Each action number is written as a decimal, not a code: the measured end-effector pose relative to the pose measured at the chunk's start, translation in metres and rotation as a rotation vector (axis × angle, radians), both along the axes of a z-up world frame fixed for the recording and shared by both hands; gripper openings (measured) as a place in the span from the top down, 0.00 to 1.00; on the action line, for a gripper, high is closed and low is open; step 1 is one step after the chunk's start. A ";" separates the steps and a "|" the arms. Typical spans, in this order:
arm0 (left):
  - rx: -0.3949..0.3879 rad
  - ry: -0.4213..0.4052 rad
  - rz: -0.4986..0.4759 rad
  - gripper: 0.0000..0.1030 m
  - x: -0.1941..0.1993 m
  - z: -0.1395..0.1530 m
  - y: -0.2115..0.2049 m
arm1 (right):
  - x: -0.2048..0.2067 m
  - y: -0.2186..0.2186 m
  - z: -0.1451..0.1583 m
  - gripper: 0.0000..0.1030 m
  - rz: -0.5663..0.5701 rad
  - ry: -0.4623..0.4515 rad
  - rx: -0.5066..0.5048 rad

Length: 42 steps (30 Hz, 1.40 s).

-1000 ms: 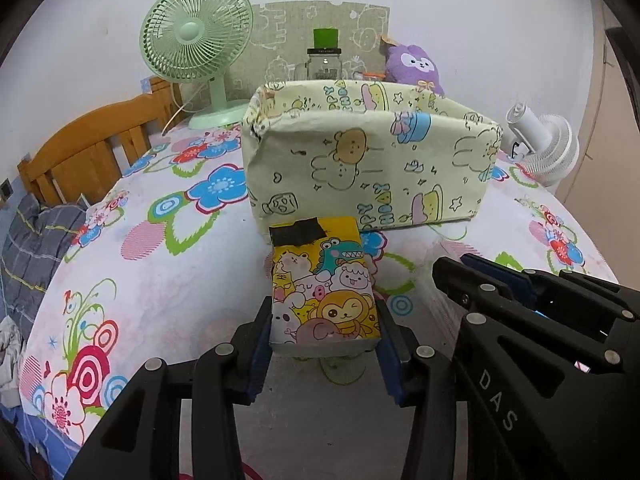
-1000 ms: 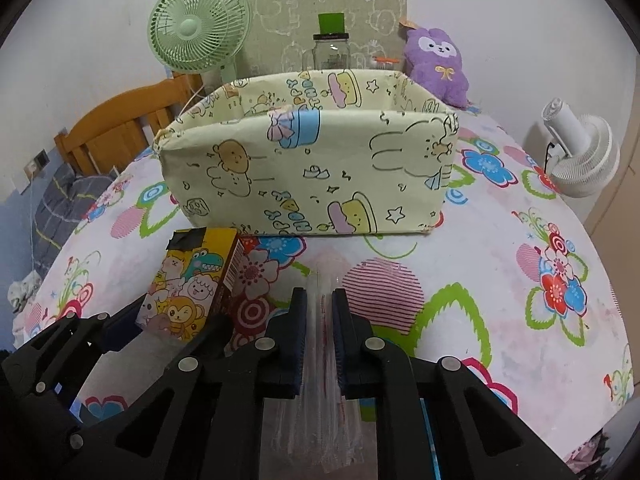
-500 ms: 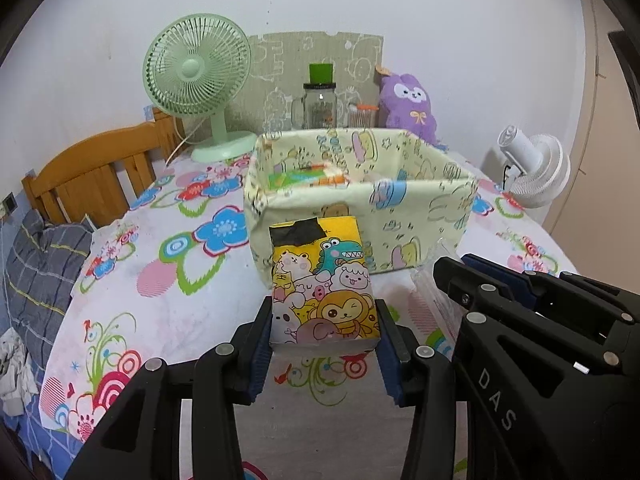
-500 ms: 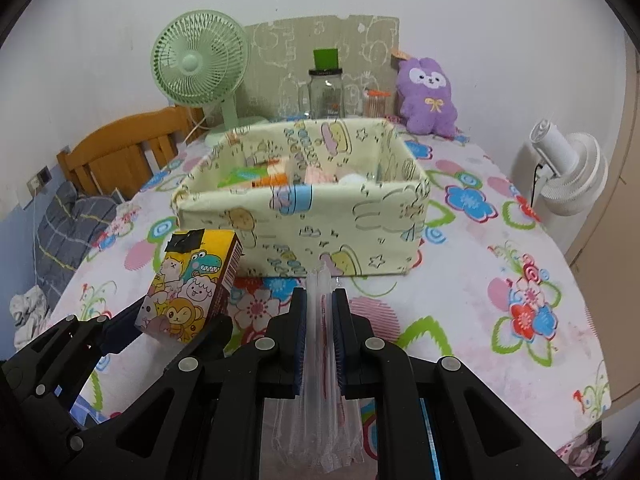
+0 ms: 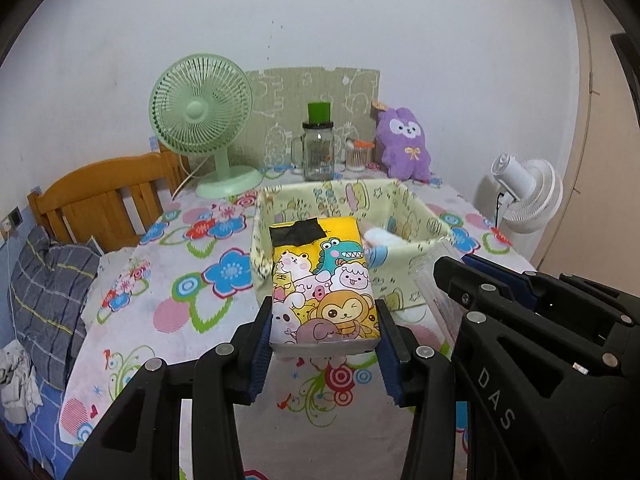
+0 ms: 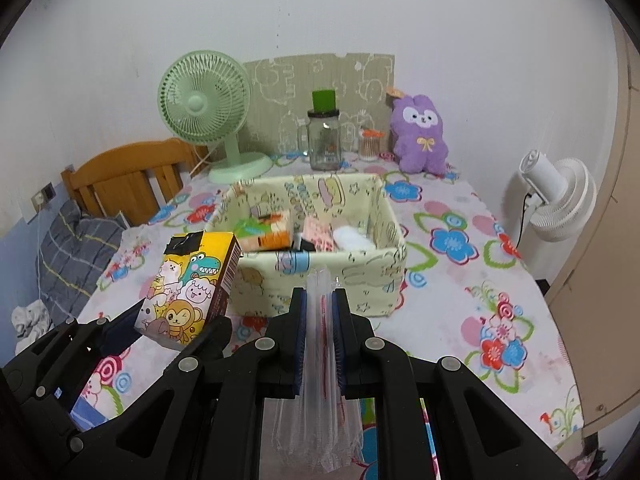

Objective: Organize soft objects
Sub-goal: 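Lift the tissue pack and plastic bag over the fabric box with both tools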

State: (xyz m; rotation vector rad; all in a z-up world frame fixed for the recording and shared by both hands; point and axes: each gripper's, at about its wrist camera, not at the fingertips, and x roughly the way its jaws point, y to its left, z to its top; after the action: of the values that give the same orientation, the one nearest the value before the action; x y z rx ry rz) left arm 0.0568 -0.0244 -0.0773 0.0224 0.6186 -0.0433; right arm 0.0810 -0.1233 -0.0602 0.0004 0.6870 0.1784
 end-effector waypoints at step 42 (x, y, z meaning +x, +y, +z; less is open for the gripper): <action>-0.014 -0.056 -0.008 0.54 0.050 0.034 -0.003 | 0.049 -0.002 0.038 0.86 -0.026 -0.063 -0.005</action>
State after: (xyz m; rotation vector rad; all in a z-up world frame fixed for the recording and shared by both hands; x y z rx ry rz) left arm 0.1067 -0.0274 -0.0430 0.0125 0.5626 -0.0548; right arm 0.1296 -0.1254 -0.0218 -0.0014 0.6246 0.1507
